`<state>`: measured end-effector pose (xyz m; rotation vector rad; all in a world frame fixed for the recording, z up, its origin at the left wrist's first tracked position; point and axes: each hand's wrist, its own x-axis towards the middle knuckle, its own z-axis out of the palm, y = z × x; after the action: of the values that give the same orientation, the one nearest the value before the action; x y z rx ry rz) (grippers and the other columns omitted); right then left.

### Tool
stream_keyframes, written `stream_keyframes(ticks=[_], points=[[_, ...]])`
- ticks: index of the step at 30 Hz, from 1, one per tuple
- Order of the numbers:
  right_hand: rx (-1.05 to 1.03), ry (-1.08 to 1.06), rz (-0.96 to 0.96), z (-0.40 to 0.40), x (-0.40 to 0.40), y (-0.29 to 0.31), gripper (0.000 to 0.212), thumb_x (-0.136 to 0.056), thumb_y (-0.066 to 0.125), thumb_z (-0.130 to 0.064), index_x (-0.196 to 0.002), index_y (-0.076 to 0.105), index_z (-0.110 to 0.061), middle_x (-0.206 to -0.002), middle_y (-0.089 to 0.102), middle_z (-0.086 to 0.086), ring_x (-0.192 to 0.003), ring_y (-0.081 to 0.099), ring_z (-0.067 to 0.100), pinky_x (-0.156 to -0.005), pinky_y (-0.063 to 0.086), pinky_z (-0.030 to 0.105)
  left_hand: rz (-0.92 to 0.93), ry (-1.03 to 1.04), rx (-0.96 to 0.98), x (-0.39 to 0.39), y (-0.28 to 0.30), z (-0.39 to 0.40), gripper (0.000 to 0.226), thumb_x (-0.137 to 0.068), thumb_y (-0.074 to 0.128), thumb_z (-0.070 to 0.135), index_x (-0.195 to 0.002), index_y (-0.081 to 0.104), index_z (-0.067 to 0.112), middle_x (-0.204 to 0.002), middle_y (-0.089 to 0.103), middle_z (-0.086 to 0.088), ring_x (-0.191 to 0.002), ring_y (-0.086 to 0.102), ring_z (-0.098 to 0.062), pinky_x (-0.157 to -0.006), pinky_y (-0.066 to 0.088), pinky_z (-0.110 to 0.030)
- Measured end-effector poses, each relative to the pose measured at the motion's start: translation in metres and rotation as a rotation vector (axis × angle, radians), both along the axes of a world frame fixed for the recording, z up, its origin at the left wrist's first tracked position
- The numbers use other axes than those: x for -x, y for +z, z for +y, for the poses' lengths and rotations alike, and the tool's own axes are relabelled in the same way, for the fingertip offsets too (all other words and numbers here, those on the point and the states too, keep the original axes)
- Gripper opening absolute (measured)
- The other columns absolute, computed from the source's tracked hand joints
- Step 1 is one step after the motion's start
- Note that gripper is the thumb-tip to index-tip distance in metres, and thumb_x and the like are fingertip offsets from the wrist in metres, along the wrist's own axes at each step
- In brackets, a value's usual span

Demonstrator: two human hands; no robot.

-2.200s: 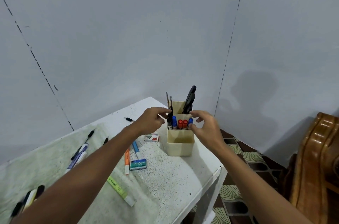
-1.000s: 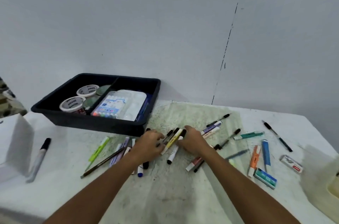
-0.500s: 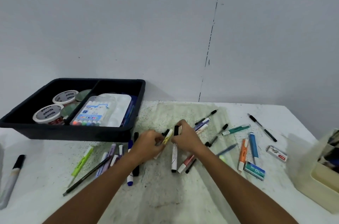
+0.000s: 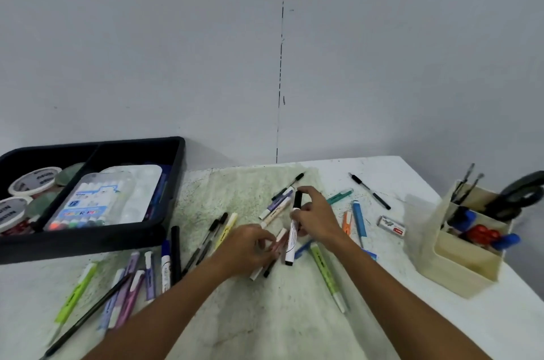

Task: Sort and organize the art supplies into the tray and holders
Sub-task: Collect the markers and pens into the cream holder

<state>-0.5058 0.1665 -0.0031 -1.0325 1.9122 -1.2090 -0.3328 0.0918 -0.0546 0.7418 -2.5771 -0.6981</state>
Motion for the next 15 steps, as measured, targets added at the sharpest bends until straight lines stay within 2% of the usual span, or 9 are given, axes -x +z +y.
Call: stream_keyframes(ticks=[4, 7, 10, 13, 15], points=[[0.029, 0.001, -0.03, 0.007, 0.008, -0.001, 0.049, -0.085, 0.06, 0.005, -0.121, 0.047, -0.026, -0.079, 0.06, 0.02, -0.059, 0.06, 0.023, -0.052, 0.056, 0.033, 0.005, 0.045, 0.024, 0.004, 0.0, 0.0, 0.03, -0.079, 0.065, 0.04, -0.095, 0.076, 0.017, -0.076, 0.064, -0.001, -0.067, 0.055, -0.012, -0.062, 0.045, -0.026], [0.062, 0.019, -0.05, 0.007, 0.009, -0.002, 0.053, -0.084, 0.062, 0.005, -0.126, 0.047, -0.024, -0.075, 0.054, 0.018, -0.061, 0.057, 0.027, -0.056, 0.057, 0.039, -0.014, 0.111, 0.013, 0.0, 0.0, 0.001, 0.02, -0.084, 0.069, 0.032, -0.098, 0.075, 0.018, -0.078, 0.063, 0.002, -0.069, 0.055, -0.01, -0.062, 0.044, -0.025], [0.082, 0.032, -0.06, 0.004, 0.007, -0.004, 0.055, -0.085, 0.063, 0.005, -0.13, 0.047, -0.023, -0.068, 0.052, 0.012, -0.057, 0.056, 0.022, -0.057, 0.058, 0.039, -0.015, 0.18, 0.003, -0.009, 0.003, 0.004, 0.02, -0.085, 0.069, 0.032, -0.098, 0.074, 0.018, -0.079, 0.063, 0.005, -0.072, 0.056, -0.009, -0.065, 0.044, -0.026], [0.087, 0.065, -0.059, -0.004, -0.001, -0.007, 0.056, -0.083, 0.065, 0.004, -0.128, 0.048, -0.023, -0.064, 0.054, 0.007, -0.06, 0.057, 0.025, -0.062, 0.057, 0.048, -0.011, 0.244, -0.018, -0.023, 0.009, 0.007, 0.023, -0.084, 0.067, 0.03, -0.102, 0.072, 0.017, -0.085, 0.064, 0.005, -0.078, 0.059, -0.011, -0.069, 0.046, -0.026], [0.08, 0.107, -0.049, -0.012, -0.013, -0.009, 0.055, -0.082, 0.066, 0.003, -0.127, 0.05, -0.024, -0.067, 0.057, 0.007, -0.062, 0.059, 0.025, -0.062, 0.055, 0.045, -0.015, 0.283, 0.024, -0.04, 0.011, 0.009, 0.023, -0.085, 0.067, 0.029, -0.104, 0.072, 0.017, -0.086, 0.064, 0.005, -0.076, 0.055, -0.01, -0.066, 0.04, -0.024]])
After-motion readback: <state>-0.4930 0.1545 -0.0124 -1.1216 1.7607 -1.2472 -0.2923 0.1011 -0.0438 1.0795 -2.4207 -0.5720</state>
